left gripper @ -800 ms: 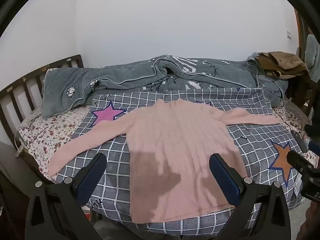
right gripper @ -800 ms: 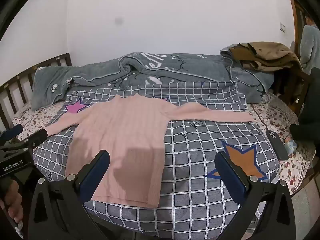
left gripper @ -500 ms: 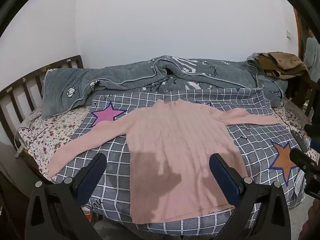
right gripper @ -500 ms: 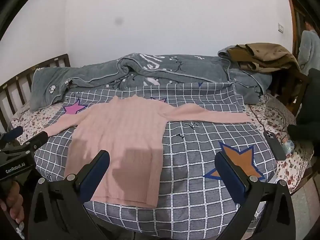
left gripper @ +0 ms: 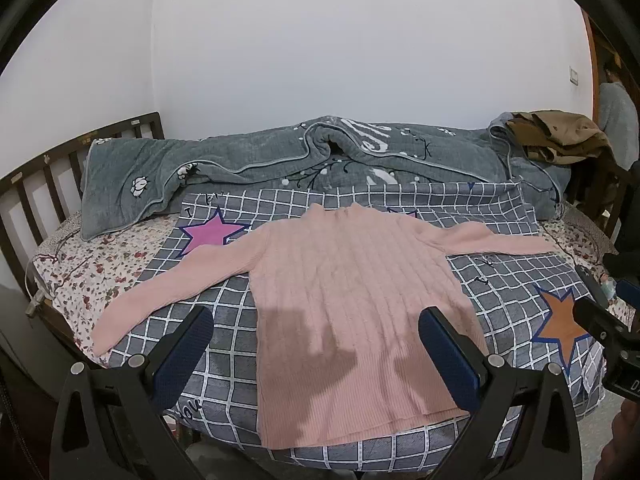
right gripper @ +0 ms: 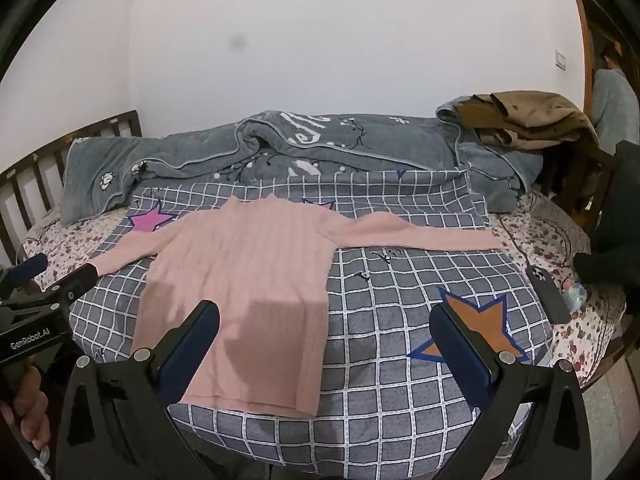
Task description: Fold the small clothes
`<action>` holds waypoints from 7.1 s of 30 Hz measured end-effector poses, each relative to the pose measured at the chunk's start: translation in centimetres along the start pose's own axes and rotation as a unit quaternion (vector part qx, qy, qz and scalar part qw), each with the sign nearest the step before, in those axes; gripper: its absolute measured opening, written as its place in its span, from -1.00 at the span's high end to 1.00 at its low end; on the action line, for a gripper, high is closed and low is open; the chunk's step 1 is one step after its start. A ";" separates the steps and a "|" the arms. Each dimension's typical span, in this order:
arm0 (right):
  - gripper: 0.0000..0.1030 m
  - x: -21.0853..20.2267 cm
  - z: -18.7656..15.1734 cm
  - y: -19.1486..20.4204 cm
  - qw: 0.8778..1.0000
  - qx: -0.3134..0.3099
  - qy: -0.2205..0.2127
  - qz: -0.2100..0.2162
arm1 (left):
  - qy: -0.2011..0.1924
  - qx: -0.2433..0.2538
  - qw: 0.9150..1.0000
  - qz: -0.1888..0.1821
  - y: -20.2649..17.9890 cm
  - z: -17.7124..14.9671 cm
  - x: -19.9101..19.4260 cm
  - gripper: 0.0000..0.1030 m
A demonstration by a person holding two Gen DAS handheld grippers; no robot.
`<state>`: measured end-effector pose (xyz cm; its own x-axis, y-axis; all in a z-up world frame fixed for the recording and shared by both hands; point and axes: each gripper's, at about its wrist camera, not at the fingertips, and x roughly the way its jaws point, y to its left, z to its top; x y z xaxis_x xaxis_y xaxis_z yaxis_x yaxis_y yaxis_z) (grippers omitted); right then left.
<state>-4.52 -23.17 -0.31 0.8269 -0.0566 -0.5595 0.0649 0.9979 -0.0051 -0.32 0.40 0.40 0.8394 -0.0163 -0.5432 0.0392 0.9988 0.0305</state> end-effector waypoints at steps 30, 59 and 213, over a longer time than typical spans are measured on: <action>-0.99 -0.9 0.2 0.8 1.000 -0.005 -0.010 0.002 | 0.000 -0.005 1.000 -0.003 0.3 0.0 -0.2 -1.00; -0.99 -0.9 0.5 0.5 1.000 0.003 -0.009 0.007 | 0.001 -0.006 1.000 -0.003 0.5 0.1 -0.3 -1.00; -0.80 32.0 6.3 5.7 0.995 -0.064 0.058 0.048 | 0.106 -0.213 0.968 -0.083 15.5 2.9 37.4 0.65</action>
<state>25.80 -19.49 -12.99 0.7555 0.0368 -0.6541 -0.0900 0.9948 -0.0480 33.20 15.13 -17.03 0.7088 -0.2130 -0.6725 -0.1019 0.9124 -0.3964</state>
